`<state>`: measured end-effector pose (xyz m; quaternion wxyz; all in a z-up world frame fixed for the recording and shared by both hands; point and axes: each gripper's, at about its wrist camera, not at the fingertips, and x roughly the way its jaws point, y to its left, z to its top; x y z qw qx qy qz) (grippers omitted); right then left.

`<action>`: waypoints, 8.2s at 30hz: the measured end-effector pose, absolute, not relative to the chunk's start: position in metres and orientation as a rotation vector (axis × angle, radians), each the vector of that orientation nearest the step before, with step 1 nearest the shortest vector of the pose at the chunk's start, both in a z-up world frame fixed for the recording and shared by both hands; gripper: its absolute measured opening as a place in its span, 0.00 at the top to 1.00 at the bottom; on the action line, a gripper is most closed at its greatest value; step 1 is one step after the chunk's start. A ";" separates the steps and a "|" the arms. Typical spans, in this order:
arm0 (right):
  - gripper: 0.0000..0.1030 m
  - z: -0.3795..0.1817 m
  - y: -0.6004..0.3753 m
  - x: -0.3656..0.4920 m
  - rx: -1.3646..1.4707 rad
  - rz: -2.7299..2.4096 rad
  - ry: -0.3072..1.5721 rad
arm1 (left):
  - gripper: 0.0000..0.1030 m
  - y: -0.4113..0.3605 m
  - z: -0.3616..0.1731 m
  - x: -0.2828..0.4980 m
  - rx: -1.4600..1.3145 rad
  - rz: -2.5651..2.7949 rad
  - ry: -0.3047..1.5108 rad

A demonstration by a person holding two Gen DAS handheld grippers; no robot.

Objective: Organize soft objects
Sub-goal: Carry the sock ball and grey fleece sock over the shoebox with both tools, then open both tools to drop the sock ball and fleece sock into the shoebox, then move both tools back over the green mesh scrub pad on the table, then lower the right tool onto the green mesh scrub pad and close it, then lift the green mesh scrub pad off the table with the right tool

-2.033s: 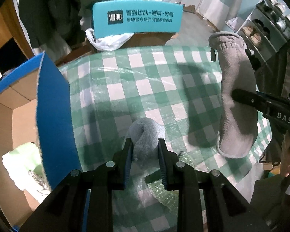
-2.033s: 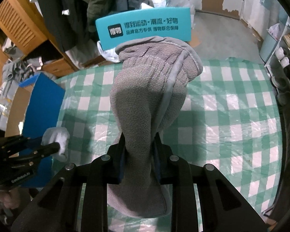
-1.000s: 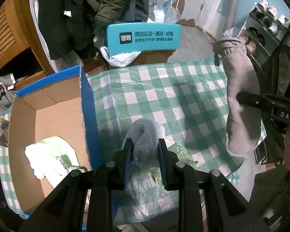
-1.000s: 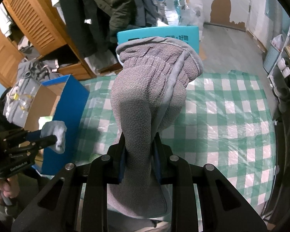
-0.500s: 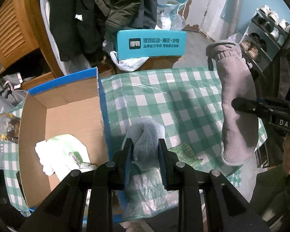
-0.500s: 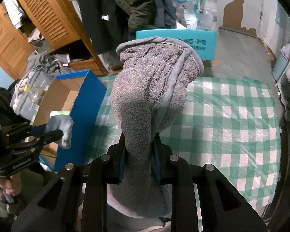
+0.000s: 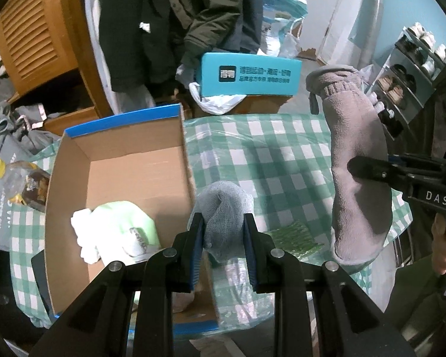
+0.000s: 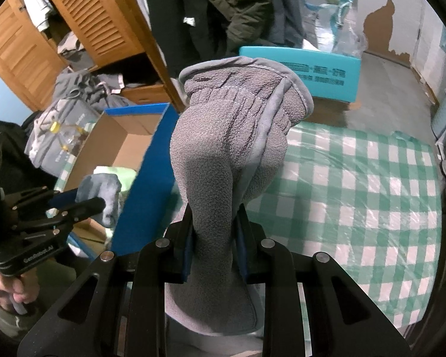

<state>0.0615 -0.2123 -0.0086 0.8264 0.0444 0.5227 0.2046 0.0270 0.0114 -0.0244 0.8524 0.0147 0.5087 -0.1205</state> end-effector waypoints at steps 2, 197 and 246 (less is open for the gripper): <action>0.78 -0.008 -0.205 0.062 0.091 0.445 1.112 | 0.75 0.018 -0.024 0.026 0.024 -0.245 1.068; 0.36 -0.127 -0.347 0.039 0.291 0.215 1.394 | 0.27 -0.185 -0.164 0.058 0.206 -0.400 1.375; 0.88 -0.157 -0.263 0.041 0.027 0.342 1.379 | 0.27 -0.107 -0.158 0.040 0.116 -0.325 1.393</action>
